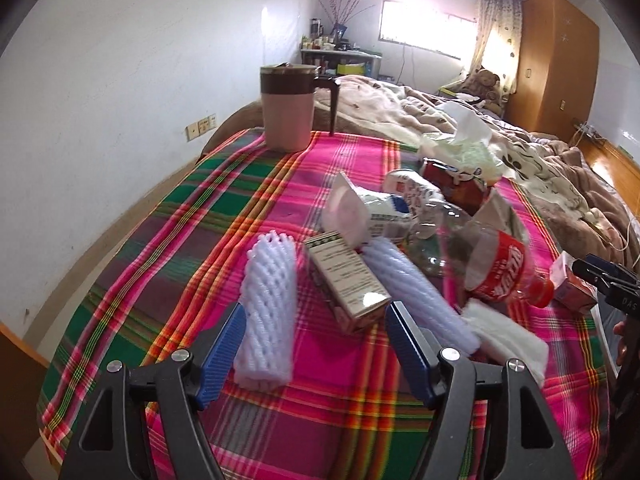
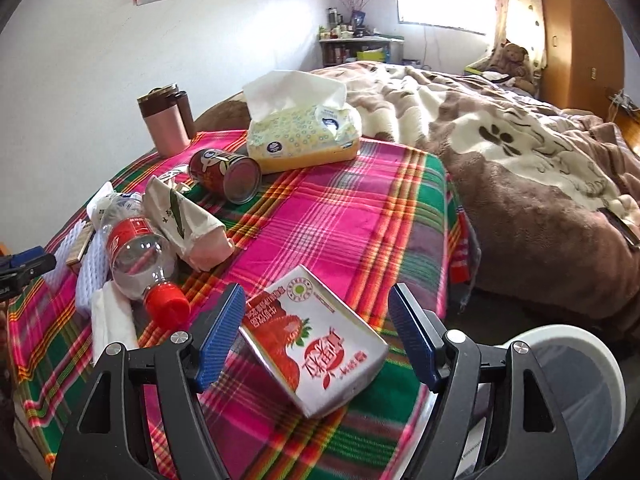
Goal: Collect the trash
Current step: 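Move both tools back over the trash on the bed, then grasp the red strawberry milk carton with the right tool while the left grasps the white foam mesh sleeve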
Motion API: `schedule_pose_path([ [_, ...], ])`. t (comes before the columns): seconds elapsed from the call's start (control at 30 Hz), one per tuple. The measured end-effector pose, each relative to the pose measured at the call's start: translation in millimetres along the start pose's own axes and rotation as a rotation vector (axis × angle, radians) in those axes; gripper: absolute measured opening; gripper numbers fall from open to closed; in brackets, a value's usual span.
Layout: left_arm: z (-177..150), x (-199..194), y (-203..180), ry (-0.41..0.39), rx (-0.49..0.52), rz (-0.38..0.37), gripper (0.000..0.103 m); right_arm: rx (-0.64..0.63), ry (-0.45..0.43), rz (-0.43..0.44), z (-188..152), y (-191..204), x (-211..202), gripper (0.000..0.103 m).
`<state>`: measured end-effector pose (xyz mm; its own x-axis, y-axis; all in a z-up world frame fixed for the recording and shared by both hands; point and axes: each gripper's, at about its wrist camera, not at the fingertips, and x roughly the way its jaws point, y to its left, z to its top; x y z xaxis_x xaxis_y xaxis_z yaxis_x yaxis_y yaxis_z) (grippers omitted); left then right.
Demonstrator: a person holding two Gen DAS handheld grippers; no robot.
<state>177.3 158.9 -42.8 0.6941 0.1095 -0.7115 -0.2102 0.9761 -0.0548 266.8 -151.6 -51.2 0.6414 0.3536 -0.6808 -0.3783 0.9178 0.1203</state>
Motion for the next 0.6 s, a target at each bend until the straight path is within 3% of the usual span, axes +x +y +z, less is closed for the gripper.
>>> schedule_pose_path([
  [0.17,-1,15,10,0.039,-0.004,0.019,0.072,-0.048,0.049,0.055,-2,6,5,0.075],
  [0.33,-2,25,19,0.058,-0.022,0.020,0.072,-0.081,0.091,0.052,-13,20,2,0.075],
  [0.6,-2,36,31,0.069,-0.044,0.043,0.072,-0.039,0.116,0.083,-25,40,-3,0.075],
])
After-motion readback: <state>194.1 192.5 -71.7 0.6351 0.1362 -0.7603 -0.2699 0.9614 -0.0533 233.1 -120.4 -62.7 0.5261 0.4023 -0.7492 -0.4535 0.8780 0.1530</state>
